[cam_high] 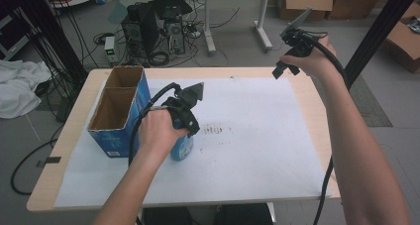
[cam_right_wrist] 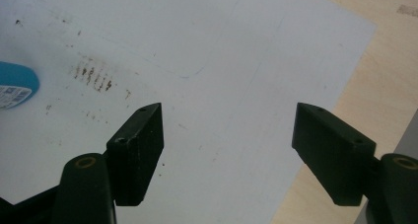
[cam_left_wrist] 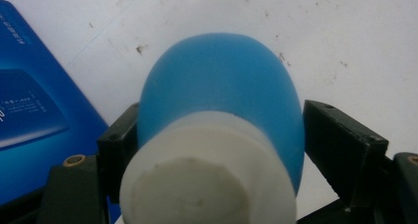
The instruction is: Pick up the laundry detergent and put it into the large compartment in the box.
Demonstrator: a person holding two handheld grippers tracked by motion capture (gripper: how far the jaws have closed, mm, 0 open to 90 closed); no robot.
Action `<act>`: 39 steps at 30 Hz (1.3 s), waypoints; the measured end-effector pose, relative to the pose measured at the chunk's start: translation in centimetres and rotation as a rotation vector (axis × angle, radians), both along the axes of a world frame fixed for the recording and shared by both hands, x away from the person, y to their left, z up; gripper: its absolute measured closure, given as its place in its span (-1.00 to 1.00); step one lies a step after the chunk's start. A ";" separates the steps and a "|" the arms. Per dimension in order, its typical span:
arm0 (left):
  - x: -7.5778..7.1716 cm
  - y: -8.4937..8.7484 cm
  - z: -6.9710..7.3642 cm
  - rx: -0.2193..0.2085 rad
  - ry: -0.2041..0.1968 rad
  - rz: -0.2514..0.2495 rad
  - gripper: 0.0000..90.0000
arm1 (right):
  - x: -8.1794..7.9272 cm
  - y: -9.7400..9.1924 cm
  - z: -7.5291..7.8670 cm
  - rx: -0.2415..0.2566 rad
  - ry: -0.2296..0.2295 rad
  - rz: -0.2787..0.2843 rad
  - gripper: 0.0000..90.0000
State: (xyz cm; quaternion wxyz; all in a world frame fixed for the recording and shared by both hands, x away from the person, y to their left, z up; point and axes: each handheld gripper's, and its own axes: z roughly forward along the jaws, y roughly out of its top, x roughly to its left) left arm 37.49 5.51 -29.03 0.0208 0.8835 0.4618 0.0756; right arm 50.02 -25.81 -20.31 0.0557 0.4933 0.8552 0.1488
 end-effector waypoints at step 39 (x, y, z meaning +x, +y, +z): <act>0.7 0.2 0.4 0.001 0.027 0.052 -0.20 | 0.0 -0.3 -0.5 0.002 0.006 0.002 -0.37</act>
